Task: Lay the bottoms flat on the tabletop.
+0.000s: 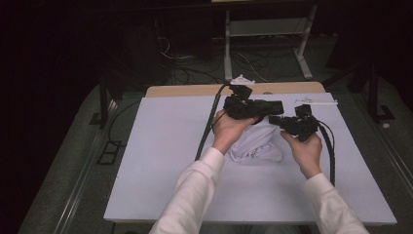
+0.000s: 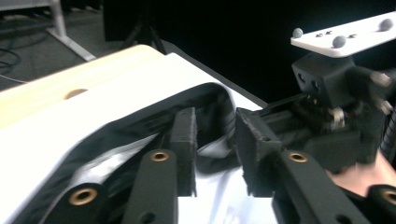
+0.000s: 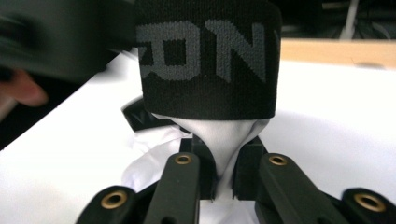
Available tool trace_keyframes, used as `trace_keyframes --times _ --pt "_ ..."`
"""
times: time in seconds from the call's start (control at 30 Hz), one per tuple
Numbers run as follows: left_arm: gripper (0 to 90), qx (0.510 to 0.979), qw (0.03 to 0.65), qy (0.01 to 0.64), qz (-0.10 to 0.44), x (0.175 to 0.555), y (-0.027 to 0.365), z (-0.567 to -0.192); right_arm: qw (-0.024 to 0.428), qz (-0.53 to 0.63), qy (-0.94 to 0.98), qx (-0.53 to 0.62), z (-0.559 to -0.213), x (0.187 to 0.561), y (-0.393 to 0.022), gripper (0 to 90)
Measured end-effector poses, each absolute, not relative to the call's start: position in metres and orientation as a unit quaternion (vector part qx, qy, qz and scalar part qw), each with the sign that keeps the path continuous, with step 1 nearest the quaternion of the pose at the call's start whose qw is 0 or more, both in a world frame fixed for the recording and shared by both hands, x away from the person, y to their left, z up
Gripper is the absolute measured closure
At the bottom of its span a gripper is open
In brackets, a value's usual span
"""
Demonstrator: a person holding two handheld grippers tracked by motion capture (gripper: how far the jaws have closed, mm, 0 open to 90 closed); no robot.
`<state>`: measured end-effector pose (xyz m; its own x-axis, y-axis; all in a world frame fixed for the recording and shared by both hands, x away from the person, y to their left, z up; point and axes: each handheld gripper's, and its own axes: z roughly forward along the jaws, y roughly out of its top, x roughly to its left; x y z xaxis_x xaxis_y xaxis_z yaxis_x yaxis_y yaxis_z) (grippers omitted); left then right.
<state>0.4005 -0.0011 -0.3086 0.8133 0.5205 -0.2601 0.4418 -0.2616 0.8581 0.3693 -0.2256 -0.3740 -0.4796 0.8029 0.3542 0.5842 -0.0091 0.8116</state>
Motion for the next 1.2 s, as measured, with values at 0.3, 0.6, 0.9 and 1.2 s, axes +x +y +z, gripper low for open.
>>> trace_keyframes --times 0.3,0.6,0.9,1.2 --pt "40.5 0.779 0.499 0.368 0.088 0.405 0.059 -0.328 0.090 0.483 0.685 0.538 -0.383 0.371 -0.266 83.5" --pt "34.4 0.774 0.484 0.403 0.070 0.412 0.091 -0.368 0.093 0.473 0.683 0.549 -0.389 0.366 -0.293 83.8" --pt "29.9 0.789 0.456 0.408 0.049 0.427 0.082 -0.414 0.090 0.473 0.671 0.564 -0.403 0.361 -0.313 84.2" --pt "23.0 0.802 0.431 0.410 0.049 0.449 0.078 -0.447 0.084 0.474 0.670 0.566 -0.420 0.361 -0.321 84.3"
